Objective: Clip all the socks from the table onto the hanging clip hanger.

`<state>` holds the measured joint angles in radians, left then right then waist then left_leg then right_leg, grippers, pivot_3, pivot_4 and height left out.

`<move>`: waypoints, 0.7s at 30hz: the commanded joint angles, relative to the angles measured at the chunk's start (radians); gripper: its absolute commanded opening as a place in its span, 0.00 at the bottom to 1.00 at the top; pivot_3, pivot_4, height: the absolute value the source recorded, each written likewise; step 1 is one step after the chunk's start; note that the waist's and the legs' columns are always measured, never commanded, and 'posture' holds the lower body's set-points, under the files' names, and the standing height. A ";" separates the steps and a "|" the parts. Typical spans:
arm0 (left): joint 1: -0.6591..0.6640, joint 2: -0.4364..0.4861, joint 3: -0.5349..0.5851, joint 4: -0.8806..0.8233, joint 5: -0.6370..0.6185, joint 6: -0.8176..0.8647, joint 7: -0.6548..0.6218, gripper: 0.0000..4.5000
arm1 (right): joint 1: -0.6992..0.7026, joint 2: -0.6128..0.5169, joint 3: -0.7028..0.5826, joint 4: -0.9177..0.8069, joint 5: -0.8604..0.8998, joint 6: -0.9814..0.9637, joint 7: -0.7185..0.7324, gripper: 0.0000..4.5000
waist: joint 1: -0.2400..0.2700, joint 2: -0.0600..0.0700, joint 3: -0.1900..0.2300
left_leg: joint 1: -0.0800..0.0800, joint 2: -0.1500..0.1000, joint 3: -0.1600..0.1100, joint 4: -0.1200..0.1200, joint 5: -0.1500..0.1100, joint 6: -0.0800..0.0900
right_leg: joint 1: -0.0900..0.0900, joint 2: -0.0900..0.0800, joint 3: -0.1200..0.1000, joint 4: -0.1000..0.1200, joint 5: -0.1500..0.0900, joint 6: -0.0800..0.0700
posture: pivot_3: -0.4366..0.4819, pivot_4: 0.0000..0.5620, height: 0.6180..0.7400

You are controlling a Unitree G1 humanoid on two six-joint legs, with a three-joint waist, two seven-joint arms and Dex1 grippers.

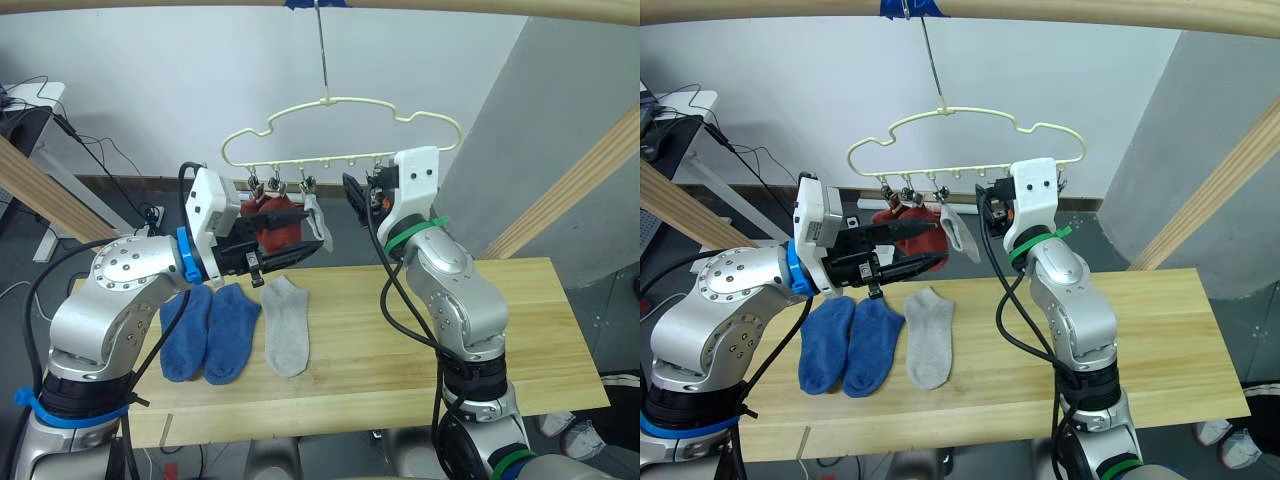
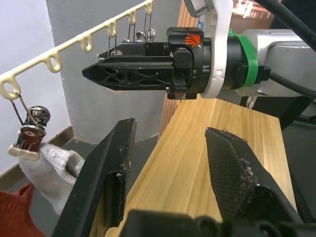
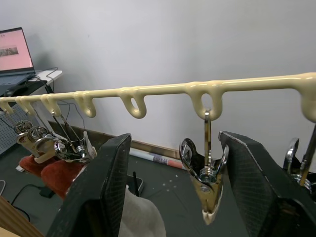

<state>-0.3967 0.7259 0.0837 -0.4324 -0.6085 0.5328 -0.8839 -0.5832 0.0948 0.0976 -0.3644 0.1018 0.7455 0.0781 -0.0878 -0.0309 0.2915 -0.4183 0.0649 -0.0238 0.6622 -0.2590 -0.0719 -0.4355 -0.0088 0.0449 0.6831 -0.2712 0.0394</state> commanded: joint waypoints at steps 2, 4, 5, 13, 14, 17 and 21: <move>0.006 0.001 0.008 -0.029 0.004 -0.019 0.001 0.54 | -0.021 0.020 -0.011 -0.035 0.021 -0.007 -0.014 0.65 | 0.000 0.000 0.000 | 0.000 0.000 0.000 0.000 0.000 0.000 | 0.000 0.000 0.000 0.000 0.000 0.000 | 0.33 0.47 1.00; 0.006 0.001 0.007 -0.028 0.005 -0.020 0.001 0.54 | -0.020 0.019 -0.008 -0.042 0.018 0.002 -0.019 0.65 | 0.000 0.000 0.000 | 0.000 0.000 0.000 0.000 0.000 0.000 | 0.000 0.000 0.000 0.000 0.000 0.000 | 0.33 0.47 1.00; 0.007 0.001 0.007 -0.028 0.005 -0.019 0.001 0.54 | -0.018 0.019 -0.005 -0.048 0.016 0.010 -0.022 0.65 | 0.000 0.000 0.000 | 0.000 0.000 0.000 0.000 0.000 0.000 | 0.000 0.000 0.000 0.000 0.000 0.000 | 0.33 0.47 1.00; 0.013 -0.001 0.011 -0.028 0.000 -0.017 0.002 0.54 | 0.022 -0.008 0.028 -0.126 -0.013 0.085 -0.049 0.65 | 0.000 0.000 0.000 | 0.000 0.000 0.000 0.000 0.000 0.000 | 0.000 0.000 0.000 0.000 0.000 0.000 | 0.33 0.47 1.00; 0.014 -0.001 0.011 -0.026 -0.001 -0.017 0.001 0.54 | 0.030 -0.012 0.032 -0.137 -0.014 0.092 -0.051 0.65 | 0.000 0.000 0.000 | 0.000 0.000 0.000 0.000 0.000 0.000 | 0.000 0.000 0.000 0.000 0.000 0.000 | 0.33 0.47 1.00; 0.014 -0.004 0.011 -0.027 0.000 -0.018 0.003 0.54 | 0.054 -0.029 0.041 -0.166 -0.013 0.125 -0.048 0.65 | 0.000 0.000 0.000 | 0.000 0.000 0.000 0.000 0.000 0.000 | 0.000 0.000 0.000 0.000 0.000 0.000 | 0.32 0.47 1.00; 0.017 -0.004 0.010 -0.029 0.001 -0.017 0.002 0.54 | 0.083 -0.042 0.048 -0.206 -0.004 0.172 -0.047 0.65 | 0.000 0.000 0.000 | 0.000 0.000 0.000 0.001 0.000 0.000 | 0.000 0.000 0.000 0.001 0.000 0.000 | 0.32 0.47 1.00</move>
<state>-0.3835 0.7206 0.0825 -0.4327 -0.6067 0.5328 -0.8834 -0.5071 0.0526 0.1401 -0.5041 0.0941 0.9104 0.0346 -0.0881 -0.0310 0.2912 -0.4182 0.0649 -0.0239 0.6627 -0.2589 -0.0718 -0.4355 -0.0088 0.0449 0.6842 -0.2712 0.0393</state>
